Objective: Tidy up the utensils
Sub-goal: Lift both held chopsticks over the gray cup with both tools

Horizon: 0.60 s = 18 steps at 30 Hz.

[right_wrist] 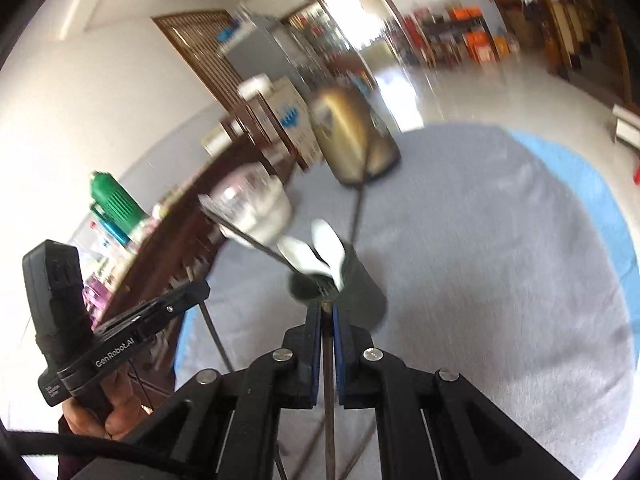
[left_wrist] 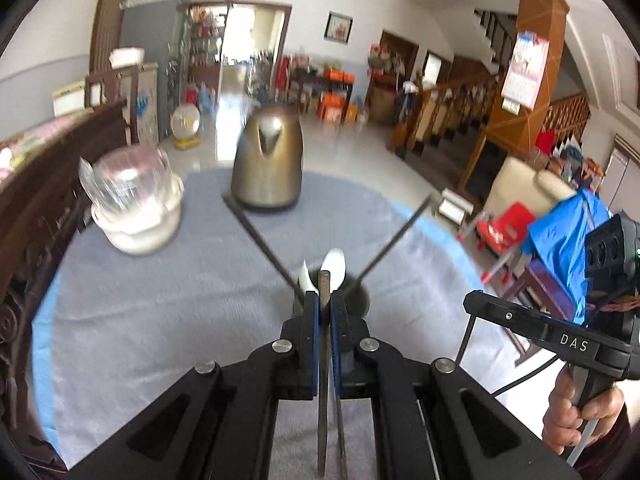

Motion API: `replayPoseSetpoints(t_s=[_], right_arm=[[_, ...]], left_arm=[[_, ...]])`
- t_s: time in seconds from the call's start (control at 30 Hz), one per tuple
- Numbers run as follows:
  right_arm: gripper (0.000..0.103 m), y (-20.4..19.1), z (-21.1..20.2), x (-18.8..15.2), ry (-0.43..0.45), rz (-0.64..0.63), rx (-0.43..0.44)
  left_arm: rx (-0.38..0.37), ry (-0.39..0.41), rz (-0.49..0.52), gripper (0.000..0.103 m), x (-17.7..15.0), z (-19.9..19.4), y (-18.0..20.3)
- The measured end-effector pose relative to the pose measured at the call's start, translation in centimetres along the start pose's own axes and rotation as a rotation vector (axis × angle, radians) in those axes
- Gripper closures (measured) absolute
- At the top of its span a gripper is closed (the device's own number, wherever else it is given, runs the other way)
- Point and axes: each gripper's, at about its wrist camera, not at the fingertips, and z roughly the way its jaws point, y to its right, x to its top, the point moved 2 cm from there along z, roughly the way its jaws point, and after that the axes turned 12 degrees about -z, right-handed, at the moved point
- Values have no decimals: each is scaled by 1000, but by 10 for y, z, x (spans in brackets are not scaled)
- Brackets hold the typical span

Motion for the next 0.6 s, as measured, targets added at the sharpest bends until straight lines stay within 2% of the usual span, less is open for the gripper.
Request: replayPoseSetpoints(t_s=[0.3, 0.6], right_arm=[[97, -41, -35, 44, 221, -70, -59], [97, -48, -51, 97, 325, -77, -145]], left_arm=[[3, 137, -8, 98, 40, -34, 16], [1, 285, -21, 98, 98, -60, 34]])
